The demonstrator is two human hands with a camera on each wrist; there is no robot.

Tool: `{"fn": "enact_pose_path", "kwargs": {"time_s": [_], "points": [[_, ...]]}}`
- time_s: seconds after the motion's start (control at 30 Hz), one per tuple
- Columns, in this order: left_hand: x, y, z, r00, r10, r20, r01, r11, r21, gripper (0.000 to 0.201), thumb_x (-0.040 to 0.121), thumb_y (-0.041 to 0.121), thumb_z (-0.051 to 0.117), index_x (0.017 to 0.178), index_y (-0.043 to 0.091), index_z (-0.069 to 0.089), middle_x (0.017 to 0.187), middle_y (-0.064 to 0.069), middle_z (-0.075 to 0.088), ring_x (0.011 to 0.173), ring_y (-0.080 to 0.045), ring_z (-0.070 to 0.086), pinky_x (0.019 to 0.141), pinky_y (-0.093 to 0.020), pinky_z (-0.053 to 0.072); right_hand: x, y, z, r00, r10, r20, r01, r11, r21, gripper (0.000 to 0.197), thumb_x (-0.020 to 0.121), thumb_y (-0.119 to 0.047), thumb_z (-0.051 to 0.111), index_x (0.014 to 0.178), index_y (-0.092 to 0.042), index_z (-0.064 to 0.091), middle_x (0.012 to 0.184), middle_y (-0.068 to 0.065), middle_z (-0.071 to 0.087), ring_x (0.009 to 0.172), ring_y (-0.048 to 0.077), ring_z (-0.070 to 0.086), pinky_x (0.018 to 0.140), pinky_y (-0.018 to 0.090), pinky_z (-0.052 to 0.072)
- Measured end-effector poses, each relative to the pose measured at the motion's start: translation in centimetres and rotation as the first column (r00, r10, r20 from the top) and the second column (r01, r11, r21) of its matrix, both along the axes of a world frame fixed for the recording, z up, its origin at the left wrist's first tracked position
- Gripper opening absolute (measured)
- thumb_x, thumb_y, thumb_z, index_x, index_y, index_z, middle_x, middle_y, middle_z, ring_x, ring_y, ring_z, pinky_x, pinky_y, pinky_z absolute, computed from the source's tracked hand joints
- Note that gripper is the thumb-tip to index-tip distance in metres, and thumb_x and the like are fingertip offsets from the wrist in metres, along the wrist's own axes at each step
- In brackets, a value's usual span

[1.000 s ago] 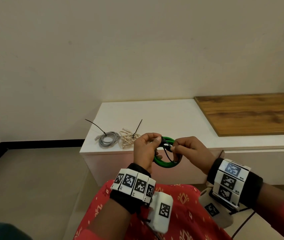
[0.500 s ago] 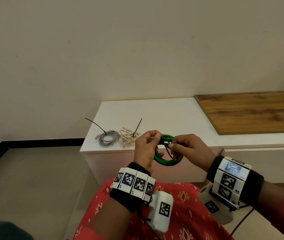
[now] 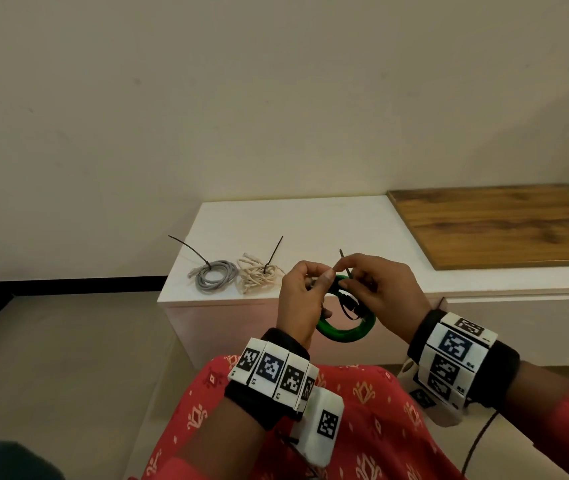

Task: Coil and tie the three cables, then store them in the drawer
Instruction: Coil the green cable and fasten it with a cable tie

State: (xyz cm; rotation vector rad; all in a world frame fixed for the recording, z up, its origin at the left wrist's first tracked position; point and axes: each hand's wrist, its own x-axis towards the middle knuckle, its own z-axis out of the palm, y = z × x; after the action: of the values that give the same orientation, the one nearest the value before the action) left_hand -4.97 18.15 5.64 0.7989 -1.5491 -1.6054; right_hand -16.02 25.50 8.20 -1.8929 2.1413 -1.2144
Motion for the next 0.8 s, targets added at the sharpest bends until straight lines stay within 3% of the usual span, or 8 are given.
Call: {"fn": "enact_pose_path", "kwargs": {"time_s": [0.13,0.3,0.47,0.57,0.63,0.7,0.8], "points": [[0.0,0.0,-0.1,1.000,-0.013,0.014,0.013,1.000,-0.009,0.010,0.091,0.013,0.052,0.082,0.015,0.054,0.075,-0.009,0.058,0.040,-0.001,0.047,0.046,-0.025,0.045,0.0,0.0,0.1,0.999,-0.004,-0.049,0.004,1.000,-0.009,0.011,0.082,-0.013,0.065,0.093,-0.012,0.069,0.076,0.006,0.067,0.071,0.022,0.061,0.066,0.037,0.052],[0.1,0.0,-0.1,0.999,-0.027,0.019,0.027,1.000,0.001,0.008,0.092,0.012,0.051,0.084,0.012,0.054,0.067,-0.003,0.054,0.038,-0.002,0.043,0.044,-0.025,0.043,-0.1,0.0,0.7,0.986,0.049,-0.157,-0.039,0.997,0.068,0.016,0.083,-0.018,0.064,0.097,-0.011,0.068,0.070,-0.001,0.055,0.065,0.016,0.050,0.062,0.033,0.044],[0.1,0.2,-0.2,0.999,-0.045,0.003,0.045,0.999,0.007,0.007,0.092,0.013,0.051,0.091,0.008,0.056,0.067,-0.002,0.058,0.038,-0.004,0.040,0.046,-0.026,0.042,-0.1,0.0,0.9,0.988,0.041,-0.151,-0.032,0.998,0.058,0.012,0.085,-0.016,0.061,0.089,-0.008,0.069,0.075,0.008,0.068,0.066,0.016,0.055,0.061,0.027,0.044],[0.1,0.3,-0.3,0.998,-0.053,0.015,0.053,0.998,-0.014,0.014,0.091,0.010,0.051,0.103,0.010,0.059,0.059,0.005,0.059,0.039,-0.005,0.041,0.048,-0.026,0.042,-0.9,-0.4,1.3,0.995,-0.036,-0.092,0.044,0.996,0.084,0.015,0.087,-0.017,0.058,0.088,-0.007,0.069,0.072,0.001,0.065,0.067,0.014,0.054,0.060,0.022,0.040],[0.1,0.4,-0.3,0.997,-0.067,0.034,0.068,0.997,-0.041,0.018,0.091,0.008,0.051,0.106,0.010,0.061,0.067,-0.001,0.060,0.041,-0.004,0.042,0.048,-0.025,0.043,-1.5,-0.6,1.5,0.995,-0.065,-0.081,0.077,0.985,0.153,0.015,0.088,-0.019,0.058,0.088,-0.008,0.069,0.065,-0.007,0.056,0.066,0.012,0.050,0.057,0.017,0.034],[0.0,0.6,-0.3,0.996,-0.083,0.043,0.085,0.995,-0.053,0.019,0.091,0.006,0.050,0.101,0.012,0.064,0.073,-0.004,0.060,0.042,-0.003,0.043,0.048,-0.022,0.042,-1.6,-0.7,1.5,0.993,-0.068,-0.095,0.088,0.972,0.220,0.015,0.088,-0.018,0.057,0.089,-0.010,0.069,0.061,-0.013,0.051,0.066,0.012,0.049,0.055,0.018,0.032],[-0.1,0.9,-0.4,0.994,-0.101,0.039,0.103,0.994,-0.048,0.024,0.091,0.004,0.050,0.091,0.021,0.067,0.073,-0.003,0.063,0.042,-0.004,0.041,0.047,-0.020,0.041,-1.5,-0.9,1.6,0.992,-0.080,-0.101,0.106,0.954,0.280,0.017,0.089,-0.016,0.054,0.089,-0.011,0.069,0.068,-0.006,0.055,0.070,0.013,0.051,0.054,0.013,0.031]]}}
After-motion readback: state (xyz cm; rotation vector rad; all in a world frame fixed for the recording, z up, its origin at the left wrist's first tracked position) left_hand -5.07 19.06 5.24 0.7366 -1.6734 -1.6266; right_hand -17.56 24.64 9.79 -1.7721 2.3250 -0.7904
